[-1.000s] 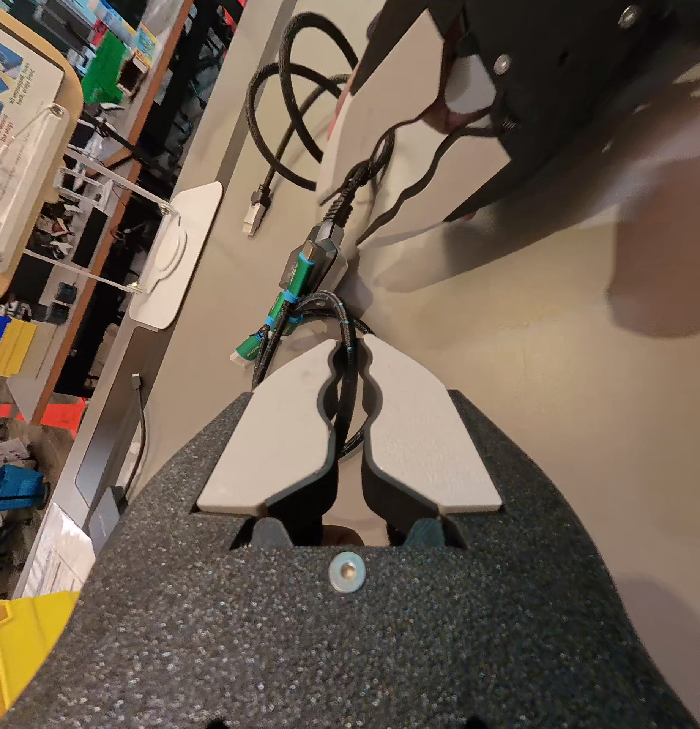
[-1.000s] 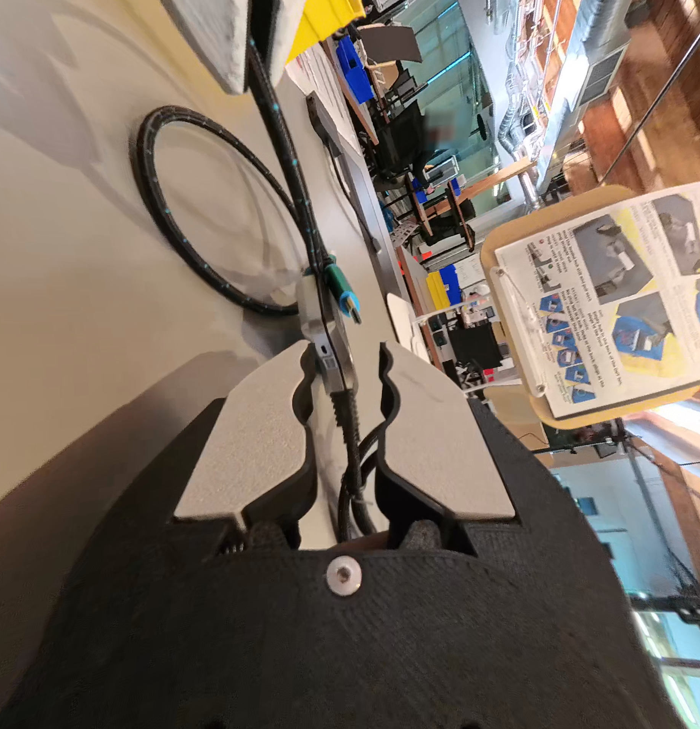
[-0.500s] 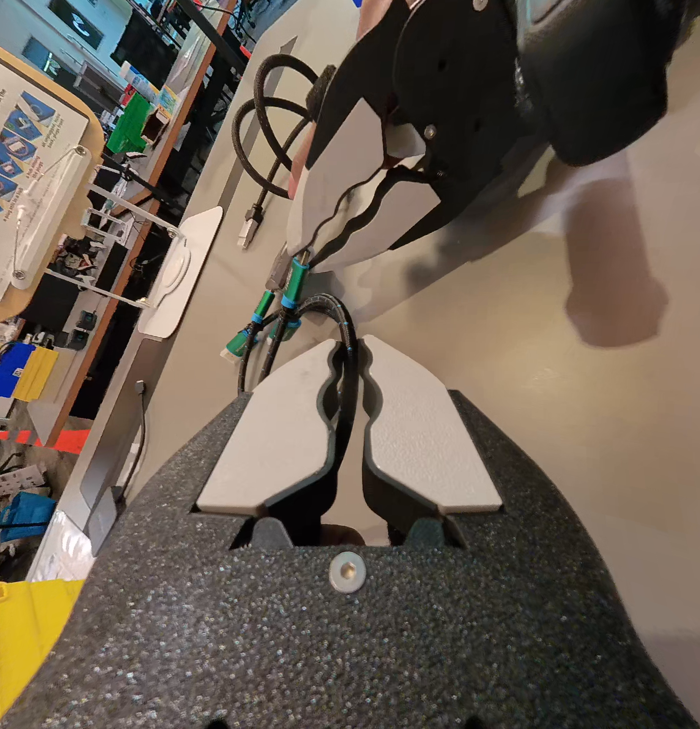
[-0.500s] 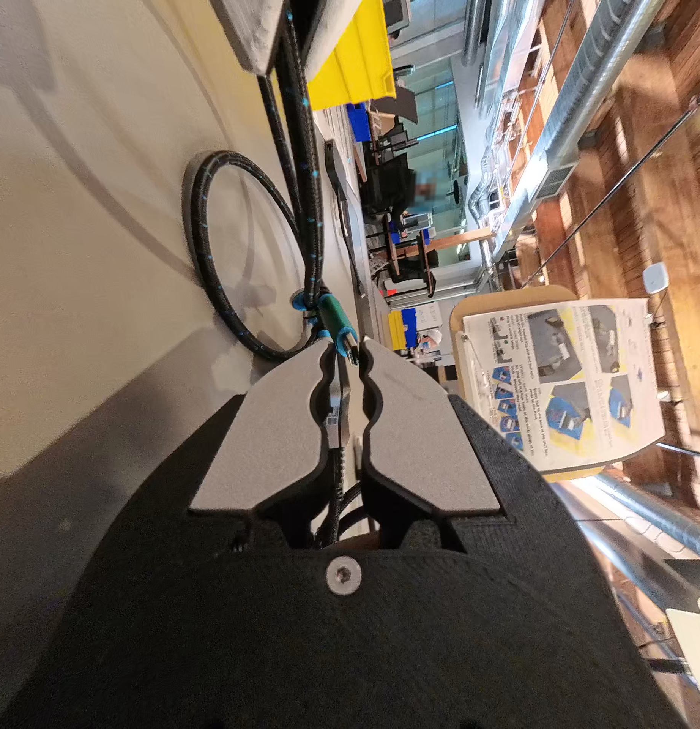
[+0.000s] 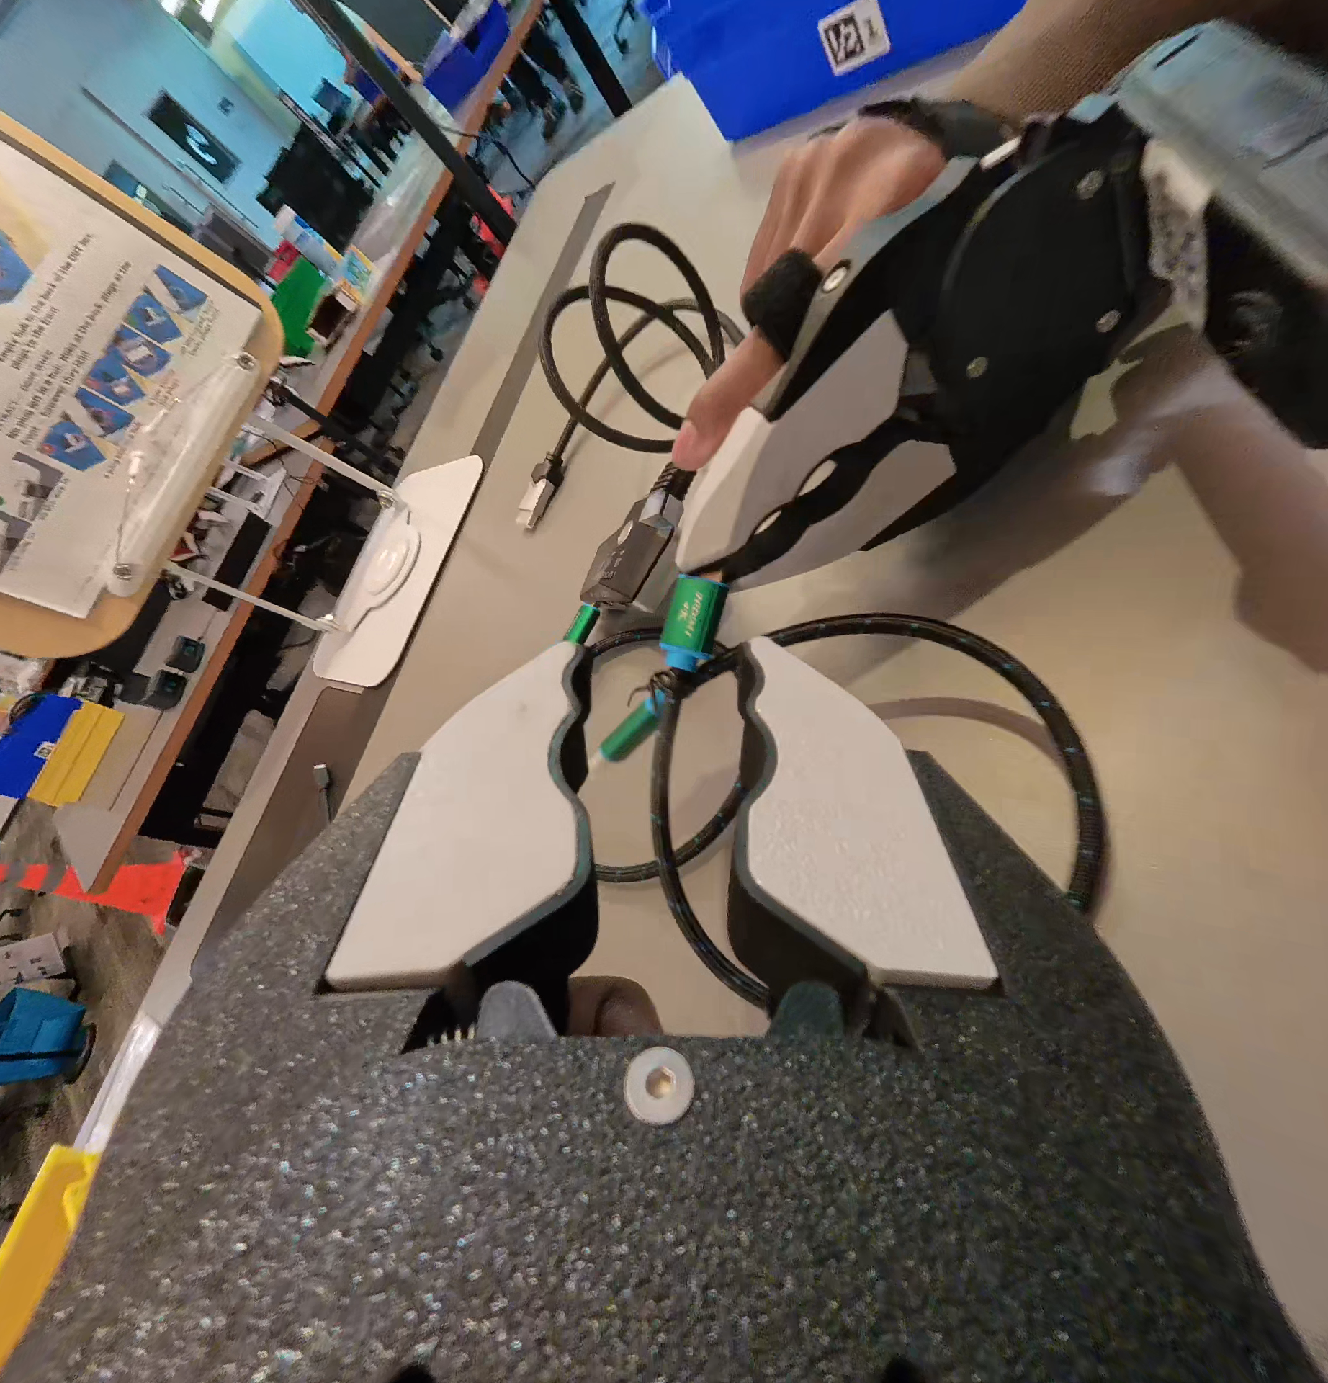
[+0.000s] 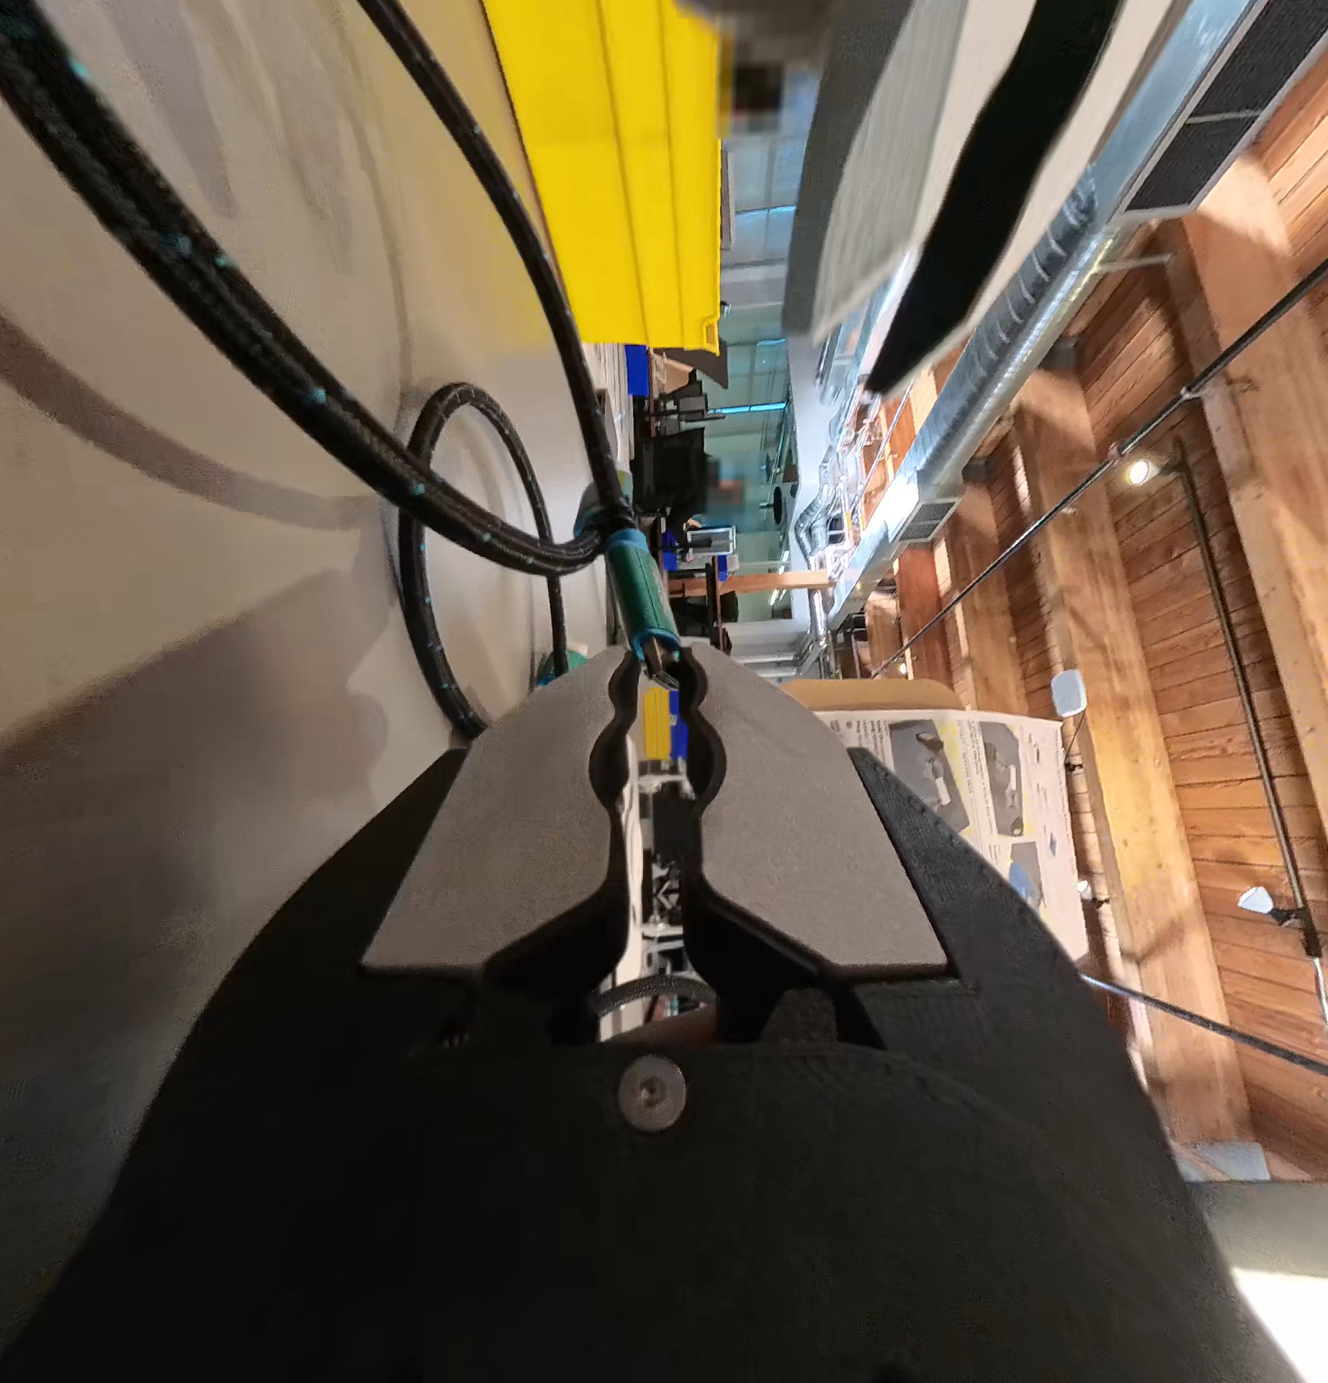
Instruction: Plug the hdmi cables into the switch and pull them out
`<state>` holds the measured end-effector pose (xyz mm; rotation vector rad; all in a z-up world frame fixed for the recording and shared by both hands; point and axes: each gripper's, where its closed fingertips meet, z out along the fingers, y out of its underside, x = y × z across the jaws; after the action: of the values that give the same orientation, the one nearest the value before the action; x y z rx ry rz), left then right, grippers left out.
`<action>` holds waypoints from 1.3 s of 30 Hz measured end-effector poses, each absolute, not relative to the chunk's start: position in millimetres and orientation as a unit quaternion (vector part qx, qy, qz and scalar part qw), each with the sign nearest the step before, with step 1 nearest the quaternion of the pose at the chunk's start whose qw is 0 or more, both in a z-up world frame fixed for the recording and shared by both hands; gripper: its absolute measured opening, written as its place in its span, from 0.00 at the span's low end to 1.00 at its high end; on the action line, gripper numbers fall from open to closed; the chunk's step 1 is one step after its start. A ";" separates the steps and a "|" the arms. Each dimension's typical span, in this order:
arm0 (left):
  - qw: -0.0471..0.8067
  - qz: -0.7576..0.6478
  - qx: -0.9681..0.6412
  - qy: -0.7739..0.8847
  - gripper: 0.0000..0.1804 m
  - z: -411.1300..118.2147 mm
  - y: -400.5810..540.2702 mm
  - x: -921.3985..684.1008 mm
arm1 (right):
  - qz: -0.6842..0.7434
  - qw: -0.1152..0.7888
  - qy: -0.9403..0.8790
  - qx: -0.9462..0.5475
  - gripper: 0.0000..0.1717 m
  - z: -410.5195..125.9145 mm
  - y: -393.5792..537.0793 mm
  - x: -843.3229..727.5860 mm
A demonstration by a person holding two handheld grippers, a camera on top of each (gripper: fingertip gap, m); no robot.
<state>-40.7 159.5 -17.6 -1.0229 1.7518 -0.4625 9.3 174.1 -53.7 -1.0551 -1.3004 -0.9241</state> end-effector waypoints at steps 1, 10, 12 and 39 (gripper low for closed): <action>0.494 -0.192 -0.427 0.733 0.22 -20.2 164.0 -34.9 | -0.394 0.578 -0.557 -0.447 0.06 -53.1 174.9 7.3; 0.344 -0.244 -0.445 0.790 0.23 -51.8 185.7 -5.0 | -0.389 0.585 -0.562 -0.436 0.06 -52.3 179.9 4.0; 0.337 -0.243 -0.436 0.798 0.23 -56.4 185.2 -0.7 | -0.386 0.585 -0.559 -0.443 0.06 -53.1 182.7 6.0; 0.548 -0.015 -0.343 0.763 0.10 -68.6 215.1 21.4 | -0.303 0.584 -0.499 -0.564 0.13 -54.1 185.5 27.1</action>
<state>21.4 215.1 -68.6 -0.8116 1.8078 -0.0345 27.1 185.5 -54.1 -1.3168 -1.1644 -0.7080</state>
